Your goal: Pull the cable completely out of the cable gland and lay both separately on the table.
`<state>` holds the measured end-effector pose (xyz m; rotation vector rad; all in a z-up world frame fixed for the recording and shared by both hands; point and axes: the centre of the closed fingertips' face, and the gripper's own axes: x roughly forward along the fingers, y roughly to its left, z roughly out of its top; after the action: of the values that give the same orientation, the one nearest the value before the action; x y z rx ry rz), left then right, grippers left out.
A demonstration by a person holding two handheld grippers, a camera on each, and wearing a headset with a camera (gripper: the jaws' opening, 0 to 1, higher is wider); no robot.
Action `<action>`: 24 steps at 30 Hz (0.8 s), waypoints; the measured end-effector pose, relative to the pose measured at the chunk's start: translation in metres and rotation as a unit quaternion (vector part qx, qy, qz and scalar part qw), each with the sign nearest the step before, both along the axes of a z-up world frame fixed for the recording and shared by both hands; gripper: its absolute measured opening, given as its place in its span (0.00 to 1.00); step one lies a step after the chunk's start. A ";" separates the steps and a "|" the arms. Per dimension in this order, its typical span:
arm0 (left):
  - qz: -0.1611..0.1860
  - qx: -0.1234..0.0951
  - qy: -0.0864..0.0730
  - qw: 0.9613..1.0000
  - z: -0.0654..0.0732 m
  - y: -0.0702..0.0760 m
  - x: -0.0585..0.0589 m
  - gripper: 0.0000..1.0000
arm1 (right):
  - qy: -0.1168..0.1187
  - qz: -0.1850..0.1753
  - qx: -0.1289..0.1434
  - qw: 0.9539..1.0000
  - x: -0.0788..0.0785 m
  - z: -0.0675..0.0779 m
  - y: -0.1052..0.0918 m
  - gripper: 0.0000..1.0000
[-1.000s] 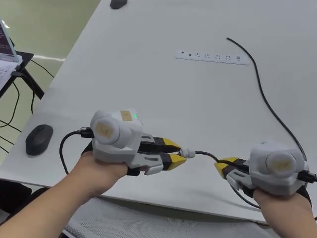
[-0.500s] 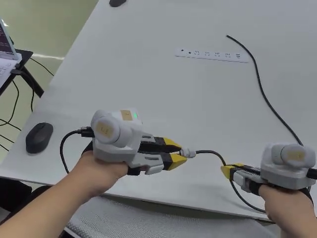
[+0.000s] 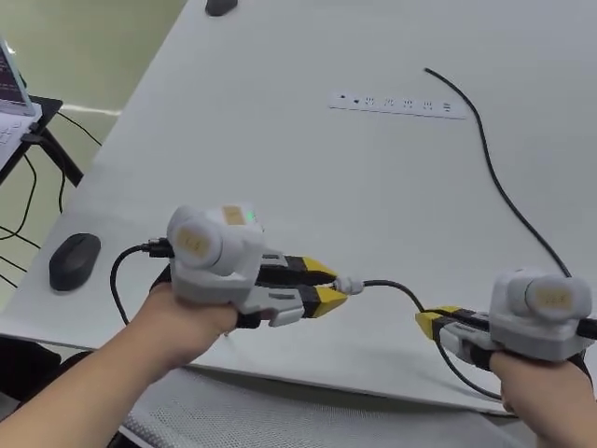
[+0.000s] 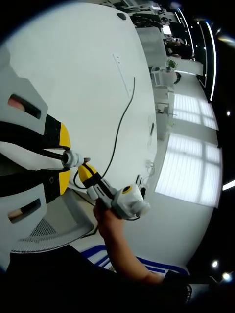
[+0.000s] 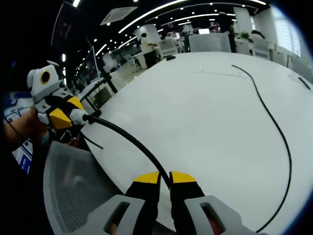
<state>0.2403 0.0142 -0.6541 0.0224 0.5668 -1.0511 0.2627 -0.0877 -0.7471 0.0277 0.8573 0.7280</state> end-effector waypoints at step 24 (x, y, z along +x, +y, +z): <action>0.002 -0.004 0.008 1.000 0.000 -0.001 0.001 0.14 | -0.240 0.280 -0.125 0.921 -0.013 0.074 0.082 0.11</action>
<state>0.2410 0.0134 -0.6540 0.0051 0.5777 -1.0499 0.2499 -0.0058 -0.6729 -0.6267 0.4703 1.0953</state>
